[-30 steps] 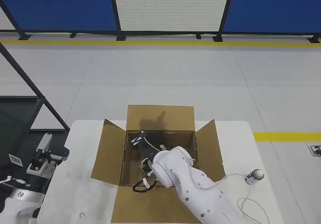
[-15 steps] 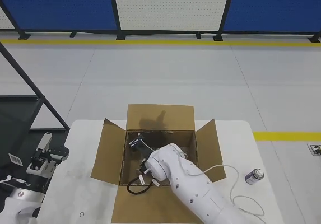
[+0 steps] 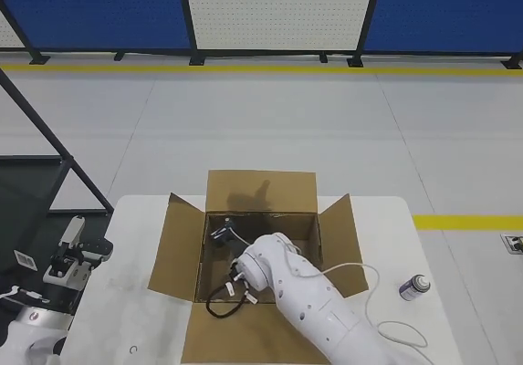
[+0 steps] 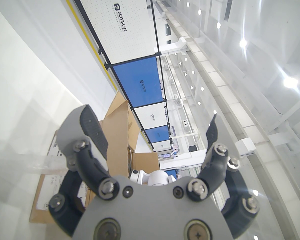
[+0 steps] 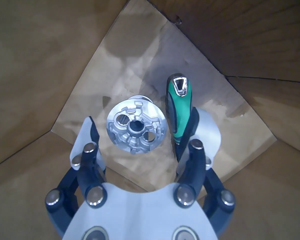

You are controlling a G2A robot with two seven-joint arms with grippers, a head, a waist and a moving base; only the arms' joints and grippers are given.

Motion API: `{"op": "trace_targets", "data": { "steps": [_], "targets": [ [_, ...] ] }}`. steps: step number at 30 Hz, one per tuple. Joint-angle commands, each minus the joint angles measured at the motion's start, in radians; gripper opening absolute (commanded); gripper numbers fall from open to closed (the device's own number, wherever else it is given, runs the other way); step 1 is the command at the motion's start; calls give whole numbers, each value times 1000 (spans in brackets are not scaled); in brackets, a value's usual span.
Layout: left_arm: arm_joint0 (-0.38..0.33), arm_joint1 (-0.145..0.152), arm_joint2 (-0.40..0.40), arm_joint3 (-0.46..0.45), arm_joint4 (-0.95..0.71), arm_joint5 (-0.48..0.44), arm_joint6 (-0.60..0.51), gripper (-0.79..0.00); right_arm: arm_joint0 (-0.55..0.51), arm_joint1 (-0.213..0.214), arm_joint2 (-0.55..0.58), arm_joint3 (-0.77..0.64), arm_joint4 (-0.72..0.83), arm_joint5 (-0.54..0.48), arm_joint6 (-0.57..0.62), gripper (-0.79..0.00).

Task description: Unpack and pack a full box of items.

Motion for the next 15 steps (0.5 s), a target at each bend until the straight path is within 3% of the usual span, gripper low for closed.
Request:
{"op": "trace_targets", "data": {
  "steps": [1,2,3,5,9,15],
  "targets": [
    [0,0,0,0,0,0,0,0,6,-5,1,21,7,-4,-7,-243],
    [0,0,0,0,0,0,0,0,9,-8,1,30,10,-6,-10,-354],
    [0,0,0,0,0,0,0,0,12,-11,1,38,12,-8,-12,-409],
    [0,0,0,0,0,0,0,0,16,-16,1,52,16,-12,-16,-462],
    [0,0,0,0,0,0,0,0,24,-21,9,62,21,-8,-35,-779],
    [0,0,0,0,0,0,0,0,7,-2,42,-35,-10,16,-23,-785]
  ]
}}
